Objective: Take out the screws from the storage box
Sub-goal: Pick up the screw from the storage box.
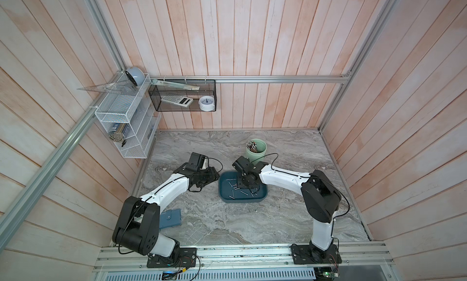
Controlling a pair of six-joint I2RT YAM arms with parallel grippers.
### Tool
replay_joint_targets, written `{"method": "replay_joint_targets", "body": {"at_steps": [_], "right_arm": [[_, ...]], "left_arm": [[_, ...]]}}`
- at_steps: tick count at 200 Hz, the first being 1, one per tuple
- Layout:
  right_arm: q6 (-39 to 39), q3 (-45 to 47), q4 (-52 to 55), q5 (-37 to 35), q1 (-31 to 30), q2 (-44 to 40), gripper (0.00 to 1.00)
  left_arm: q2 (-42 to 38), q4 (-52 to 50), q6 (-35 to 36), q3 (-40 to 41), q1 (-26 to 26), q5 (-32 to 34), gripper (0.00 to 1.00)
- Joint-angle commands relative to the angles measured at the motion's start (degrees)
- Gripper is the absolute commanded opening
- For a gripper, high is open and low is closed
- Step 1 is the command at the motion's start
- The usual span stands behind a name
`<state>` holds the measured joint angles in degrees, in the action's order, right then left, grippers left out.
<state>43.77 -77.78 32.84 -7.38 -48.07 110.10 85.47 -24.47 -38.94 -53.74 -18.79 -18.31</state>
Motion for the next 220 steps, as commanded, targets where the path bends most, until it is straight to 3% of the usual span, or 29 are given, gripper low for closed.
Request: {"method": "replay_joint_targets", "body": {"at_steps": [1,19,42,62,140,220], "right_arm": [[3.0,1.0,-1.8,1.1,1.5,0.8,0.27],[4.2,1.8,-3.5,2.4,2.1,1.6,0.27],[3.7,1.1,-2.8,1.3,2.2,1.9,0.27],[3.7,1.7,-3.2,0.2,2.3,1.7,0.27],[3.7,1.5,-3.1,0.7,2.3,4.7,0.26],[3.4,0.0,-2.6,-0.5,2.3,6.2,0.26]], "left_arm": [[-0.7,-5.0,3.8,-8.5,0.1,-3.7,0.66],[-1.8,-6.0,5.7,-8.8,-1.1,5.3,0.67],[-1.5,-2.6,4.9,-3.4,-1.2,7.4,0.67],[-0.2,-2.7,5.1,-4.4,-1.5,2.3,0.67],[1.5,-5.4,5.6,-5.3,-1.5,5.4,0.67],[2.3,-5.4,5.3,-5.7,-1.5,3.9,0.67]]}}
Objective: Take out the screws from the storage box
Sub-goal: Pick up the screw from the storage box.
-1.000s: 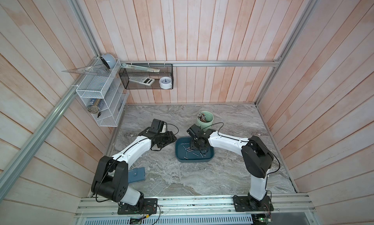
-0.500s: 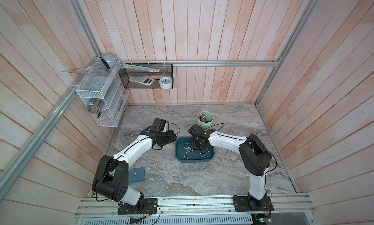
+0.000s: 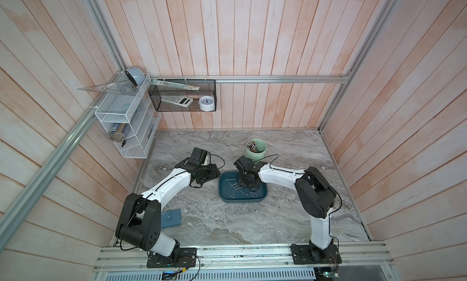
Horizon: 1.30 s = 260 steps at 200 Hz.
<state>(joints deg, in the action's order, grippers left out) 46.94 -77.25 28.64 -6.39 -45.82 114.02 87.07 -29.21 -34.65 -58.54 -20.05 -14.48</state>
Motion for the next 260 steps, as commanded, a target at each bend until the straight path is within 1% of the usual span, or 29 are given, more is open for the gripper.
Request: {"method": "replay_joint_targets", "body": {"at_steps": [1,66,165,194,237,260], "right_arm": [[0.3,-0.6,1.5,-1.5,0.0,2.3,0.26],[-0.7,-5.4,3.9,-2.1,0.0,4.9,0.32],[0.1,-2.9,-0.3,-3.4,-0.4,0.9,0.34],[0.1,-2.8,-0.9,-2.2,-0.5,1.1,0.34],[-0.6,-1.8,-2.3,-4.2,-1.4,-1.1,0.38],[-2.3,-1.6,-2.5,-4.1,-1.5,-0.9,0.39]], "left_arm": [[0.6,-0.6,1.1,-0.8,-0.2,0.1,0.67],[-0.4,-0.4,1.2,-0.6,-0.2,0.6,0.67],[-1.0,0.4,1.1,-0.2,-0.3,0.4,0.67],[-0.9,0.5,1.2,-0.1,-0.3,0.5,0.67],[-0.6,0.6,1.3,-0.1,-0.2,0.8,0.67],[-0.5,0.5,1.4,-0.1,-0.2,1.0,0.67]]}}
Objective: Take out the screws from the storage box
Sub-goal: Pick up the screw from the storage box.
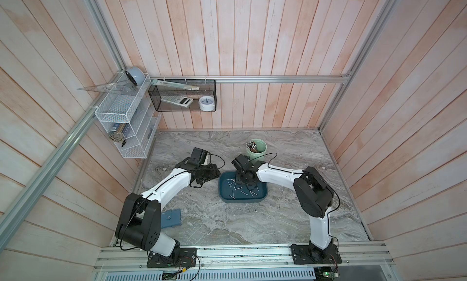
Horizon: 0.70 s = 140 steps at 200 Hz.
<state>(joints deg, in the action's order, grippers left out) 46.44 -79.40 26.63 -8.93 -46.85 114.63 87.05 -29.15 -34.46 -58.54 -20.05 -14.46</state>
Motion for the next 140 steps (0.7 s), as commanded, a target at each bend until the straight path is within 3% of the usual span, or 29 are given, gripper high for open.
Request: {"method": "replay_joint_targets", "body": {"at_steps": [1,68,89,140], "right_arm": [[-1.9,0.5,-0.4,-1.5,-0.4,-1.4,0.39],[-15.3,-1.7,5.2,-3.7,-0.2,-0.2,0.43],[-18.8,-1.4,4.9,-1.4,0.4,0.4,0.44],[-21.9,-2.0,2.6,1.1,0.4,2.7,0.44]], "left_arm": [[-0.5,0.4,1.2,-0.1,-0.2,1.1,0.67],[-0.6,-0.1,1.8,-0.4,-0.3,2.0,0.67],[-0.6,-0.1,2.0,-0.4,-0.2,2.2,0.68],[-0.6,-0.4,2.3,-0.5,-0.2,2.6,0.68]]}}
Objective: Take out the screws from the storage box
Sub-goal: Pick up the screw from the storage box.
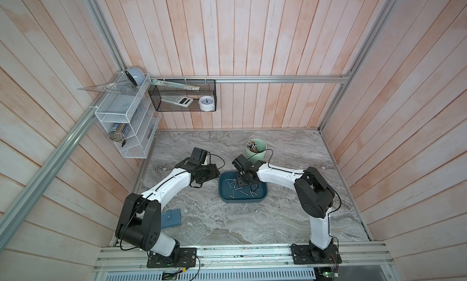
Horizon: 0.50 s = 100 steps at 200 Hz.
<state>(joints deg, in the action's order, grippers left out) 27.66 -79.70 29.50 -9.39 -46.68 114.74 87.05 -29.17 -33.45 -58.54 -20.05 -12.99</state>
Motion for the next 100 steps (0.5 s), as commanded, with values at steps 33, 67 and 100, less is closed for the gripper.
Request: {"method": "replay_joint_targets", "body": {"at_steps": [33,67,100], "right_arm": [[-3.8,-3.5,0.5,1.4,0.4,5.1,0.44],[-4.0,-5.5,1.4,0.5,0.5,7.0,0.42],[-4.1,-6.2,1.0,1.3,0.5,7.9,0.41]], "left_arm": [[-0.5,-0.5,1.4,-0.6,-0.2,1.3,0.68],[-0.4,-0.5,1.5,-0.6,-0.3,1.8,0.68],[-0.3,-0.5,1.6,-0.7,-0.2,2.2,0.68]]}}
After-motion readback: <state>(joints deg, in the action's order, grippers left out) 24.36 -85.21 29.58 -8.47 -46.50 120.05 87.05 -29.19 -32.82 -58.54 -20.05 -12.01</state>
